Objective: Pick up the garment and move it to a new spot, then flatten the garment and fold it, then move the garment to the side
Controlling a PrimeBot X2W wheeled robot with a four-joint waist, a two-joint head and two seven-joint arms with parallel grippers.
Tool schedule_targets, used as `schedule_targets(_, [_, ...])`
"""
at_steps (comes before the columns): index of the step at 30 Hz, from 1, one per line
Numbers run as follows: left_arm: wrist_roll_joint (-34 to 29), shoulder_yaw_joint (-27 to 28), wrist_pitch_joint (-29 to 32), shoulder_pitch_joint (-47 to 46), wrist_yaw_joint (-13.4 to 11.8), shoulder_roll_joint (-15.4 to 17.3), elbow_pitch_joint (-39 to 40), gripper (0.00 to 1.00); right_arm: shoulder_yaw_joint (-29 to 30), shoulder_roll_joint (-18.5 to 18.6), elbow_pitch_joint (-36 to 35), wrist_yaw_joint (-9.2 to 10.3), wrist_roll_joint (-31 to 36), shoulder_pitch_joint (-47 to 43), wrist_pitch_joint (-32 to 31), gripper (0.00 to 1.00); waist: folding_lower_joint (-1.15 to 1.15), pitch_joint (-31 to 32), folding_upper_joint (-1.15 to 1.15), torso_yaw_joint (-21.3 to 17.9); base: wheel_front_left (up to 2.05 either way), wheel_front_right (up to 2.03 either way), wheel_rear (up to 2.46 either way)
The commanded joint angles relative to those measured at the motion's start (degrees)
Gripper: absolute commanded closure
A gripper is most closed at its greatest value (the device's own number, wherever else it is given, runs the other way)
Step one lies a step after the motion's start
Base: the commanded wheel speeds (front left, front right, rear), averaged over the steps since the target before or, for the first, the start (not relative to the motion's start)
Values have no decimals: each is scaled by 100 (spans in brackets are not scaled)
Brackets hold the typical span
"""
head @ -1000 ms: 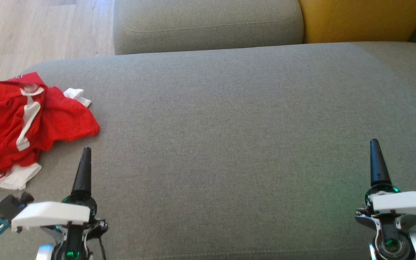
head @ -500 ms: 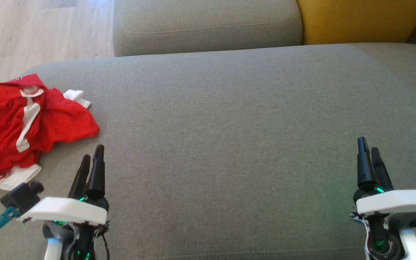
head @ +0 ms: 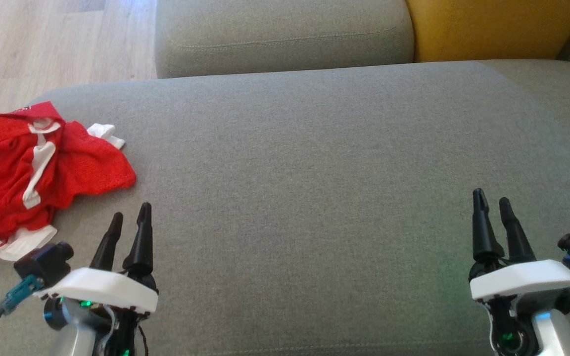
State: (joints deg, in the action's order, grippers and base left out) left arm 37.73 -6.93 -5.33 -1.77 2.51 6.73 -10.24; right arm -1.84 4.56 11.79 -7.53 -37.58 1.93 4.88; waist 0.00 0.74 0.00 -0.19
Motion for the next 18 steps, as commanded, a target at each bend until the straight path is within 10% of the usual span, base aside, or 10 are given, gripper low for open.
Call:
schedule_targets(1, [-193,73,-74,-338,-27,141,229,0,-119,125,-214,2,212,289,75,0,0,1,0,1,0,0,0])
schedule_targets(18, [-1239,-251,-346,-322,-315,404,239,0,-219,81,-187,3,1454,234,47,0,0,6,0,10,0,0,0])
